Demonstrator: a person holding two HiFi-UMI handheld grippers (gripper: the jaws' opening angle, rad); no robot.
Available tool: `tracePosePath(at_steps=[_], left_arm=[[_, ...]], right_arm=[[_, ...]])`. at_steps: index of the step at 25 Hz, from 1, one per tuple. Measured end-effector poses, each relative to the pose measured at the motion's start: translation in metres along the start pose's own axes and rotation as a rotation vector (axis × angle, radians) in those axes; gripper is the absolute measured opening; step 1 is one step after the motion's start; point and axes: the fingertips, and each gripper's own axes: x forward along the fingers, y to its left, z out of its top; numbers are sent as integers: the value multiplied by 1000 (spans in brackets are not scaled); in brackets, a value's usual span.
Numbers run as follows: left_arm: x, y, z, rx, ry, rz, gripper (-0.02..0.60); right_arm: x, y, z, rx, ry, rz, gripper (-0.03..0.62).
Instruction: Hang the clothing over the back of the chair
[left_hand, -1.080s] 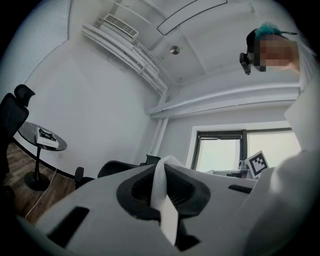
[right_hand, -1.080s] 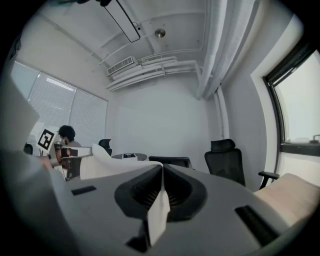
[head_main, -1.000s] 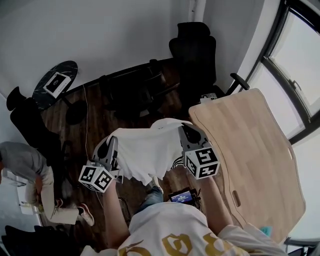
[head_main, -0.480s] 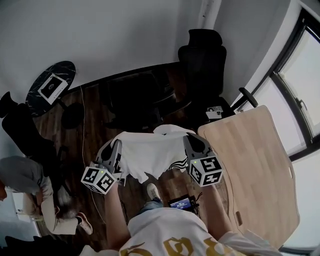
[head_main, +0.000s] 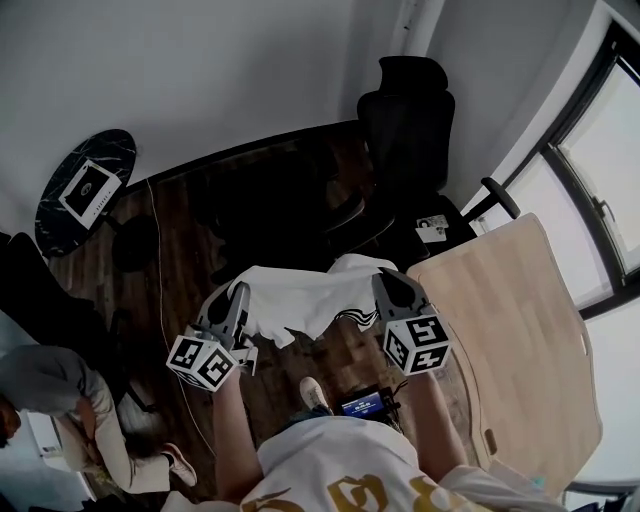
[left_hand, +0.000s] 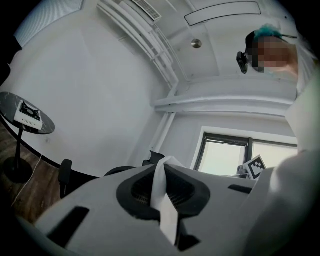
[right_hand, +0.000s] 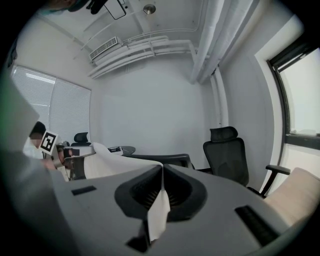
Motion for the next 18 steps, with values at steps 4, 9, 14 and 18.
tracePosePath(at_steps=[4, 9, 14, 18], left_arm=[[11, 5, 2, -6, 9, -17, 32], [15, 11, 0, 0, 19, -21, 32], [18, 10, 2, -13, -9, -38, 34], [17, 3, -2, -23, -25, -52, 32]], right_arm=[[6, -5, 5, 7, -1, -23, 16], [6, -7, 4, 19, -3, -33, 17], [7, -6, 6, 23, -11, -23, 15], [5, -7, 6, -8, -9, -46, 16]])
